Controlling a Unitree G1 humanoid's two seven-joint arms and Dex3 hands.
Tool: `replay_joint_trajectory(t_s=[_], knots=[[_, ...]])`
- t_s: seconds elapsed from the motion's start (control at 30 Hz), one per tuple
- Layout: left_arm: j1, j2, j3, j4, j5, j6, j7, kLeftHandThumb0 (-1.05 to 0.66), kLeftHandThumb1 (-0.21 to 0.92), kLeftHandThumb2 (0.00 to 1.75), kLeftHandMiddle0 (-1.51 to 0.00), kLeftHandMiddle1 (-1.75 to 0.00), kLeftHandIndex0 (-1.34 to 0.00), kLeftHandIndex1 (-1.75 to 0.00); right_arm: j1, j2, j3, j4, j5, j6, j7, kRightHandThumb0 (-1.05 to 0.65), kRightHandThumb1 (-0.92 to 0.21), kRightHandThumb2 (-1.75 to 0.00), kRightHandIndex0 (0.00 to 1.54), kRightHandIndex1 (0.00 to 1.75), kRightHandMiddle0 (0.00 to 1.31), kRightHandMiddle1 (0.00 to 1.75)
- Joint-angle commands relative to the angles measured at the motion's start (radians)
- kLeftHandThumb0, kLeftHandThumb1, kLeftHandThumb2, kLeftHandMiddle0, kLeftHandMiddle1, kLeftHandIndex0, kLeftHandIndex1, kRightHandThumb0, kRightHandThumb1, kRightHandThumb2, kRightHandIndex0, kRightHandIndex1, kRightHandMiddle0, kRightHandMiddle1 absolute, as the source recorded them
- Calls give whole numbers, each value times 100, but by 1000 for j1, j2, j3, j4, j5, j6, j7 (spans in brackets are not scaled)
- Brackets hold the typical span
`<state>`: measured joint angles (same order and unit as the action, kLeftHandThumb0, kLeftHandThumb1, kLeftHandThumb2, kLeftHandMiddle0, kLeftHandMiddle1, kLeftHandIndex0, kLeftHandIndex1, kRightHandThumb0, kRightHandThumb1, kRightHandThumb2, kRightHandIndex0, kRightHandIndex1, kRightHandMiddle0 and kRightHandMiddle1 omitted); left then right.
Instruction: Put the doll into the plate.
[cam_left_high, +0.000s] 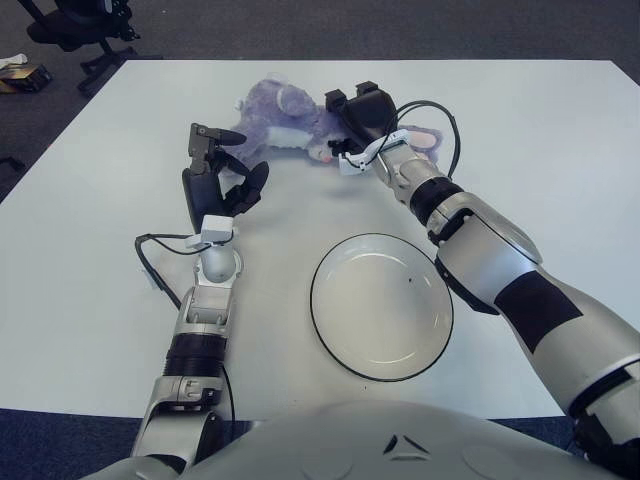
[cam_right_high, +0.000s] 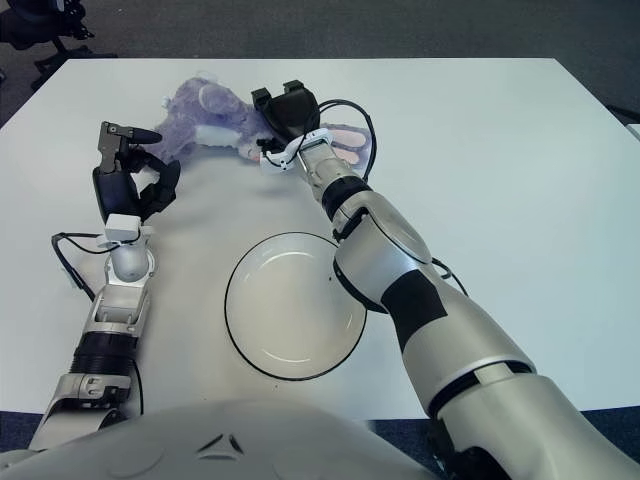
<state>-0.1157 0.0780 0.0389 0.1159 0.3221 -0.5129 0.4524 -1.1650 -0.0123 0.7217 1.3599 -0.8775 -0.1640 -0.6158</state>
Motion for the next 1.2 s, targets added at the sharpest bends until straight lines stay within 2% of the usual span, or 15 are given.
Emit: replay_joint_trajectory(t_s=[0.0, 0.23, 0.43, 0.9, 1.17], knots=[[91, -27, -11, 74, 3, -12, 7, -36, 92, 31, -78, -175, -42, -152, 17, -24, -9, 13, 8, -19, 35, 0, -49, -105, 43, 173, 43, 158], [90, -22, -9, 77, 1, -15, 2, -36, 92, 31, -78, -175, -42, -152, 25, -51, -35, 10, 29, -67, 50, 0, -41, -117, 50, 175, 44, 163], [87, -19, -7, 84, -1, -17, 1, -36, 92, 31, -78, -175, -42, -152, 35, -79, -34, 8, 26, -106, 29, 0, -38, -122, 52, 175, 43, 167], [85, -13, -7, 97, -2, -25, 1, -36, 92, 31, -78, -175, -43, -151, 42, -110, -34, 8, 25, -138, 1, 0, -37, -124, 53, 175, 43, 167], [86, -11, -8, 111, 0, -36, 4, -36, 92, 31, -78, -175, -43, -151, 53, -125, -55, 6, 43, -160, -2, 0, -37, -125, 52, 175, 40, 172]])
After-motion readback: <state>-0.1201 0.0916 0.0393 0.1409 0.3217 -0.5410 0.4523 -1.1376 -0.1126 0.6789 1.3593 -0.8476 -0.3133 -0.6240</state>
